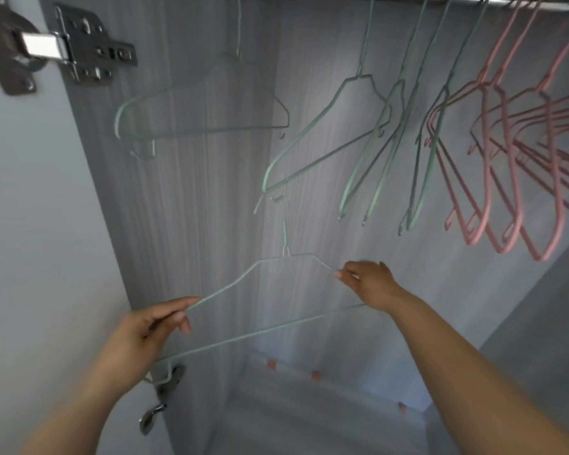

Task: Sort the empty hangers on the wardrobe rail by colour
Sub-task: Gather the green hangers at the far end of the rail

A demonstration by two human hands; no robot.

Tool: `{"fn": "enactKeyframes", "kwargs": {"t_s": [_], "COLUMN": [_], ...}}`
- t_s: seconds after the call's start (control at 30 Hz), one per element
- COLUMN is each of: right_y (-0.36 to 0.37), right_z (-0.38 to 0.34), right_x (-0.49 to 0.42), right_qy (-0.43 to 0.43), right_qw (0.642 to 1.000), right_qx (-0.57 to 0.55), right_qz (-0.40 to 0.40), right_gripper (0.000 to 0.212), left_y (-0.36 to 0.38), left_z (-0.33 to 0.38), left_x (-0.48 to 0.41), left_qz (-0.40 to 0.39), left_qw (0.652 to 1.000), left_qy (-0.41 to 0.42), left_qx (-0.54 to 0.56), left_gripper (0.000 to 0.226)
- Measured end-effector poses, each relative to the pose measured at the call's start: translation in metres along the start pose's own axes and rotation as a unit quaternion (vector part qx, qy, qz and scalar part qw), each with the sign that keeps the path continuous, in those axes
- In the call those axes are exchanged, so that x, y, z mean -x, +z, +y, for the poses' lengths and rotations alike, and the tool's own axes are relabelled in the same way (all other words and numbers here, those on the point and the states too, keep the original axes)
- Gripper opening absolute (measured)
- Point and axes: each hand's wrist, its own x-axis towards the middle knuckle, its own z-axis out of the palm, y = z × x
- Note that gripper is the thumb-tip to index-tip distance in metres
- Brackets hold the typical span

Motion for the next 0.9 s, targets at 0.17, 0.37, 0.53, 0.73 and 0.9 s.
{"fn": "enactKeyframes", "kwargs": {"t_s": [0.17,0.37,0.53,0.73,0.9], "right_y": [-0.008,-0.017,-0.006,0.019,0.026], "right_z": [-0.003,-0.038,-0.071,-0.133,-0.195], "right_x": [0.031,0.071,0.093,0.082,0.072], "right_qy": [0.005,-0.023,0.065,0.067,0.031], "right_qw": [0.995,0.996,0.906,0.750,0.679], "right_qx": [0.103,-0.079,-0.412,-0.657,-0.734], "right_qz": [-0.001,-0.023,-0.075,-0.027,0.012], "right_gripper": [0.044,0.025,0.027,0.025,0.024], "left_y": [0.026,0.067,0.091,0.090,0.059], "left_z": [-0.050,-0.032,0.013,0.058,0.023], "left_x": [0.008,0.020,0.022,0.024,0.012], "left_qz": [-0.003,-0.007,-0.074,-0.120,-0.080], "left_qw": [0.984,0.993,0.991,0.966,0.974], "left_qy": [-0.046,-0.060,-0.087,-0.085,-0.055], "left_qx": [-0.172,-0.099,0.071,0.214,0.206], "left_gripper": [0.044,0.057,0.036,0.055,0.077]}}
